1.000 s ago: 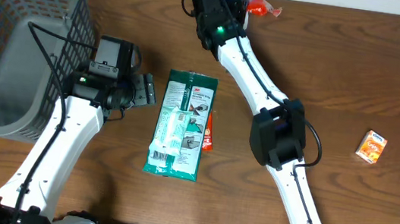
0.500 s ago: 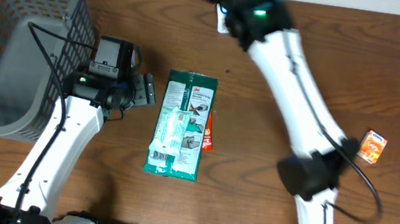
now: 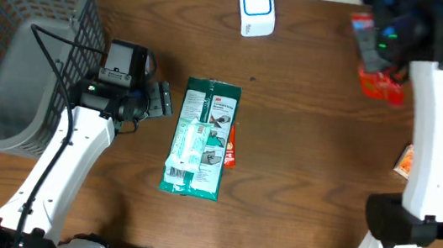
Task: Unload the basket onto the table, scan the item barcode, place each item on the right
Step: 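Carry the red bag to the table's right edge and release it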
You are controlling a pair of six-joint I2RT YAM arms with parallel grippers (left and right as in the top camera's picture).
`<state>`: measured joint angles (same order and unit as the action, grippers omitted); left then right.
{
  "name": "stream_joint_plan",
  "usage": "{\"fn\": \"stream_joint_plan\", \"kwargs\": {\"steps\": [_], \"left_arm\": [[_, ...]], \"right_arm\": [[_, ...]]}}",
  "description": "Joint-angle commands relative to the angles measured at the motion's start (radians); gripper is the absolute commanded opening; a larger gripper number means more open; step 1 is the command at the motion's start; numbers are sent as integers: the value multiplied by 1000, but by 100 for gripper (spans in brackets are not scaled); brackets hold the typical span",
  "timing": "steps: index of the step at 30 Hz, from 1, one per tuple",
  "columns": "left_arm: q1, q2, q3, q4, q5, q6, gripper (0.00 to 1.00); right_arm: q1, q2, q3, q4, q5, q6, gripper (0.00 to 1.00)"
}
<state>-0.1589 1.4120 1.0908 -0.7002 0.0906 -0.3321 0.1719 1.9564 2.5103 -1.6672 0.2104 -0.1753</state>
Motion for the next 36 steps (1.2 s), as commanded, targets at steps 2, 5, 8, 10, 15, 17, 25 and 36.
{"fn": "stream_joint_plan", "kwargs": {"steps": [2, 5, 8, 10, 15, 17, 25, 36], "left_arm": [[3, 8, 14, -3, -10, 18, 83], [3, 8, 14, -3, -10, 18, 83], [3, 8, 14, -3, -10, 18, 83], [3, 8, 14, -3, -10, 18, 83], [3, 8, 14, -3, -10, 18, 83], [3, 8, 14, -3, -10, 18, 83], [3, 8, 14, -3, -10, 18, 83], [3, 8, 14, -3, -10, 18, 83]], "right_arm": [[-131, 0, -45, -31, -134, 163, 1], [-188, 1, -142, -18, -138, 178, 1], [-224, 1, -276, 23, -137, 179, 1], [-247, 1, -506, 161, -137, 179, 1], [-266, 1, -764, 353, -137, 179, 1], [-274, 1, -840, 415, -137, 179, 1], [-325, 1, -1013, 562, -137, 178, 14], [-335, 0, -935, 489, -97, 179, 79]]}}
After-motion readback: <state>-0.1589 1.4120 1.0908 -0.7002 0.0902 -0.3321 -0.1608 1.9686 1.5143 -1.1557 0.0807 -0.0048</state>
